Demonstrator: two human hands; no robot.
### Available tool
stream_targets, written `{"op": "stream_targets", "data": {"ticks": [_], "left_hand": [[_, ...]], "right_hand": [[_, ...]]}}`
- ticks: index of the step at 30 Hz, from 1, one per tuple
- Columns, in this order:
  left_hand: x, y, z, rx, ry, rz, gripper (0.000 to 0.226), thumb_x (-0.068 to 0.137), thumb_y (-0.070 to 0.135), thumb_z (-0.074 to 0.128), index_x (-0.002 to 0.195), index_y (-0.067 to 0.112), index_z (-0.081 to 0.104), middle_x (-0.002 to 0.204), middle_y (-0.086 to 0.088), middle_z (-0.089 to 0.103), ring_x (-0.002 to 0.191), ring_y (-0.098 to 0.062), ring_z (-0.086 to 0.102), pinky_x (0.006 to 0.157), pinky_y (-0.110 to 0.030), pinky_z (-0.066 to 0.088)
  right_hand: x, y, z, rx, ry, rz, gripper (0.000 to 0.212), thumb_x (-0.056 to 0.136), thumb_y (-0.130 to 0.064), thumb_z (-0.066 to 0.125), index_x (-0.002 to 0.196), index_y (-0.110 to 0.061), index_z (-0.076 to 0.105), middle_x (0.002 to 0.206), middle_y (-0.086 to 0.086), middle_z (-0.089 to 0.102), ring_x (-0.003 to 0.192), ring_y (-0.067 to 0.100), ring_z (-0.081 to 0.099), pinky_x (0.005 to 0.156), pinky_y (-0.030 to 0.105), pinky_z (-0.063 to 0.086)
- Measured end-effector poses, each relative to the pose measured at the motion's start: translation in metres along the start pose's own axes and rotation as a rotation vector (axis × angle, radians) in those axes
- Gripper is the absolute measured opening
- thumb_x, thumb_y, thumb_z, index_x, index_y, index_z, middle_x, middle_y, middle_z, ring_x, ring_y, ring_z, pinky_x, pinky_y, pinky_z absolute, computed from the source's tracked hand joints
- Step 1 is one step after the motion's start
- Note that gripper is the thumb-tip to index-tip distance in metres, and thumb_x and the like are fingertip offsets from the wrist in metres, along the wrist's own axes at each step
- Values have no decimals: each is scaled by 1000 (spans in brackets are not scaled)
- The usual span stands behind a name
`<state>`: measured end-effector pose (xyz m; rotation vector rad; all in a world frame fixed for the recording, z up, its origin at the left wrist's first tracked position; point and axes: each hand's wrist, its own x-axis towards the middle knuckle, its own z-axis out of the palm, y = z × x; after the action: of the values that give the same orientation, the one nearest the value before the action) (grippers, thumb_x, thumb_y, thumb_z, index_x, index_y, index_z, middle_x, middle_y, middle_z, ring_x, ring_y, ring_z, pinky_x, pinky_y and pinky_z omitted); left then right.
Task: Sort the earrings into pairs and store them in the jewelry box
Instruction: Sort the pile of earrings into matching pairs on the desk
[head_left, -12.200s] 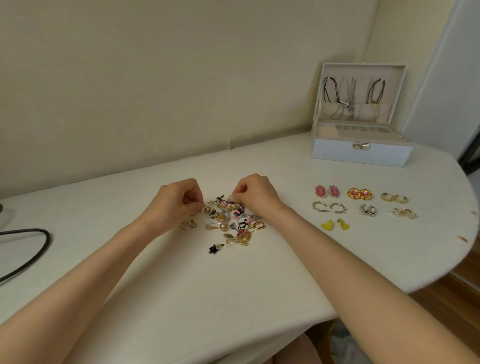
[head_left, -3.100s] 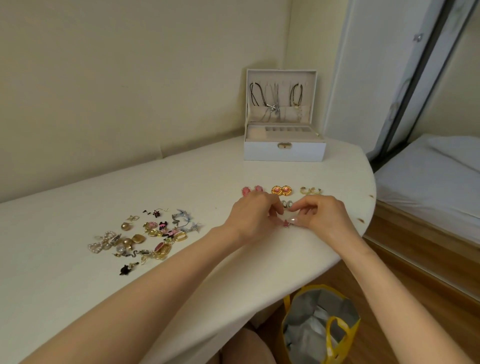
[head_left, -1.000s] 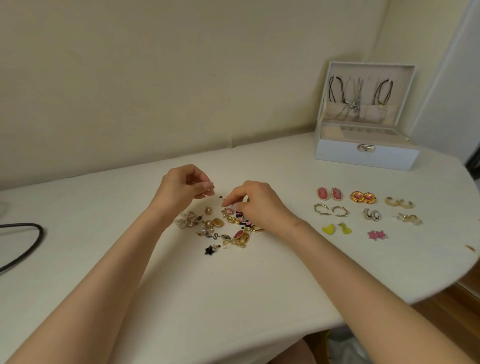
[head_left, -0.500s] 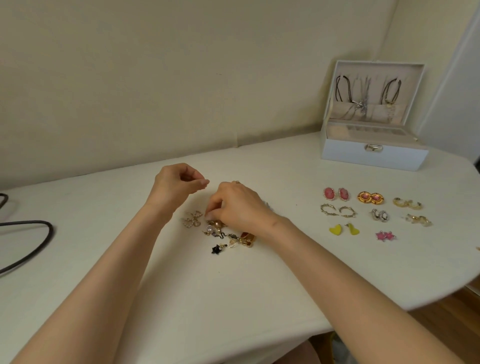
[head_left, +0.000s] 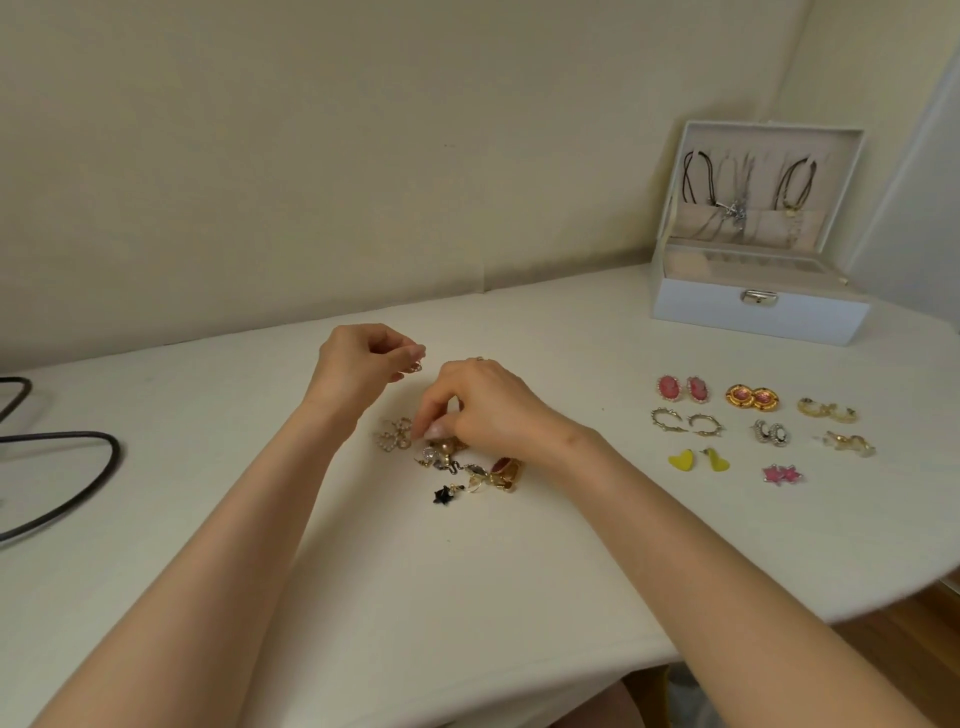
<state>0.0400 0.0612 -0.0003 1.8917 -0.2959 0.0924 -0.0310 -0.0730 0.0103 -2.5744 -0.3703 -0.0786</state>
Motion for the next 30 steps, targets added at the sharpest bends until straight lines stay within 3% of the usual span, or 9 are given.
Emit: {"op": "stream_targets", "data": {"ticks": [4, 9, 15, 19, 24, 27, 30], "left_hand": [[0, 1, 2, 17, -7, 8, 7, 83, 16, 67, 80, 11, 68, 78, -3, 67, 75, -13, 60, 71, -21, 47], [0, 0, 1, 18, -8, 9, 5, 83, 14, 67, 80, 11, 68, 78, -3, 67, 78, -16, 60, 77, -28, 48], [-4, 1, 2, 30, -81, 4, 5, 81, 10, 68, 83, 14, 70, 82, -4, 68, 81, -16, 62, 83, -28, 48], [-5, 1, 2, 35, -114, 7, 11, 79, 6, 69, 80, 18, 69, 90, -7, 70, 88, -15, 62, 84, -28, 44], [-6, 2, 5, 66, -158, 14, 8, 79, 6, 70, 80, 13, 68, 77, -1, 65, 77, -13, 57, 74, -23, 41], [-7, 3, 5, 78, -171, 19, 11, 78, 3, 69, 79, 13, 67, 77, -1, 65, 77, -14, 57, 77, -27, 43], [-8, 4, 5, 58, -168, 30, 15, 78, -1, 68, 76, 13, 64, 82, -6, 66, 78, -17, 59, 76, -29, 46]], "right_hand": [[-8, 6, -4, -36, -71, -5, 18, 82, -13, 66, 88, -27, 75, 77, -14, 57, 75, 1, 49, 75, 24, 44], [-13, 12, -6, -23, 19, 22, 20, 82, -13, 66, 88, -30, 75, 86, -5, 57, 78, 7, 47, 79, 29, 45], [-22, 16, -2, 9, -13, 30, 23, 76, -8, 69, 84, -28, 75, 86, -6, 58, 79, 8, 52, 80, 35, 49], [-26, 24, -8, 66, 20, 54, 20, 78, -8, 69, 82, -26, 75, 86, -7, 56, 73, 3, 49, 79, 31, 48], [-32, 29, -15, 128, 24, 53, 24, 81, -7, 67, 85, -29, 76, 88, -7, 57, 69, 2, 46, 71, 22, 41], [-37, 27, -14, 210, -40, 40, 15, 77, -15, 73, 81, -29, 75, 86, -7, 58, 78, 5, 53, 73, 20, 44], [-41, 30, -8, 107, -45, 30, 12, 70, -26, 78, 80, -31, 73, 86, -7, 58, 83, 7, 52, 79, 29, 46]]}}
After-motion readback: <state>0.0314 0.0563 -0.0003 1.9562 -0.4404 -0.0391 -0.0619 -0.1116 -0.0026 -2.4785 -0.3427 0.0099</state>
